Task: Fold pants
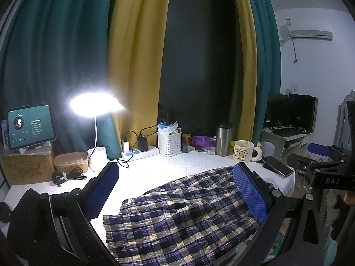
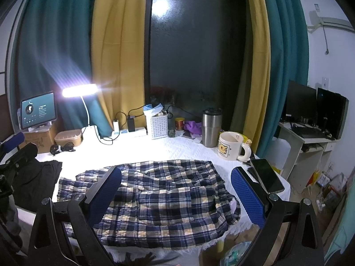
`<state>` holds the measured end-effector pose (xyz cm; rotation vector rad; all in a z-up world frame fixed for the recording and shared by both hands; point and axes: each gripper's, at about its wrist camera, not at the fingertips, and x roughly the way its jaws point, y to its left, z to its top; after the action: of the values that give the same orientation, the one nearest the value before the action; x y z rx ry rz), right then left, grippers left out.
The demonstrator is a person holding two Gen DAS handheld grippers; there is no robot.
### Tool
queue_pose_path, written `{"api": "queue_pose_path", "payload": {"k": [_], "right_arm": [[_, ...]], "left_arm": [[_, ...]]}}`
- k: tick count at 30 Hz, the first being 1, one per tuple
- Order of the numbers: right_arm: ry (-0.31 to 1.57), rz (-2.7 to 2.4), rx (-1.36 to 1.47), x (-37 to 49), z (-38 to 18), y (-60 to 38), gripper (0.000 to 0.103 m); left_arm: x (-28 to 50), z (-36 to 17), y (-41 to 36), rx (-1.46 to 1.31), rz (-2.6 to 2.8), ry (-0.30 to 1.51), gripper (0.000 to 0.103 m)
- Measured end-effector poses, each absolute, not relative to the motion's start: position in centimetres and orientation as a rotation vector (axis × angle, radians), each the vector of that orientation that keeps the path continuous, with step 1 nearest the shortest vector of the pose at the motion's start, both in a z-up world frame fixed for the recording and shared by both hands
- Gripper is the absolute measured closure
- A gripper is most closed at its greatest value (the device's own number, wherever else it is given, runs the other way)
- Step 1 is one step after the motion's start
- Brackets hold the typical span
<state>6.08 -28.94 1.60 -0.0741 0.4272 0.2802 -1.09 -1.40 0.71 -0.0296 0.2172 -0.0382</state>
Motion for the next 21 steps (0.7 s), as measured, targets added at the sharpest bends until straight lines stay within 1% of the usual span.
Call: {"api": "queue_pose_path", "payload": {"k": [8,15,21], "right_arm": [[0.448,0.279,-0.075,6.8,0.6,-28.9,0.003],[0.519,0.270,-0.080,9.7,-2.0,-28.8,0.003],[0.624,0.253,-0.074,13.7,-5.4,-28.8,0.003]], "left_arm": [[-0.7,0.4,-1.5,-0.028,-0.040,0.236,0.001],[2.2,-2.0,-0.8,-0.023,-0.026,0.334,0.001],[5.9,-5.3,1.8,-0.024,0.058,0.454,0.001]]}}
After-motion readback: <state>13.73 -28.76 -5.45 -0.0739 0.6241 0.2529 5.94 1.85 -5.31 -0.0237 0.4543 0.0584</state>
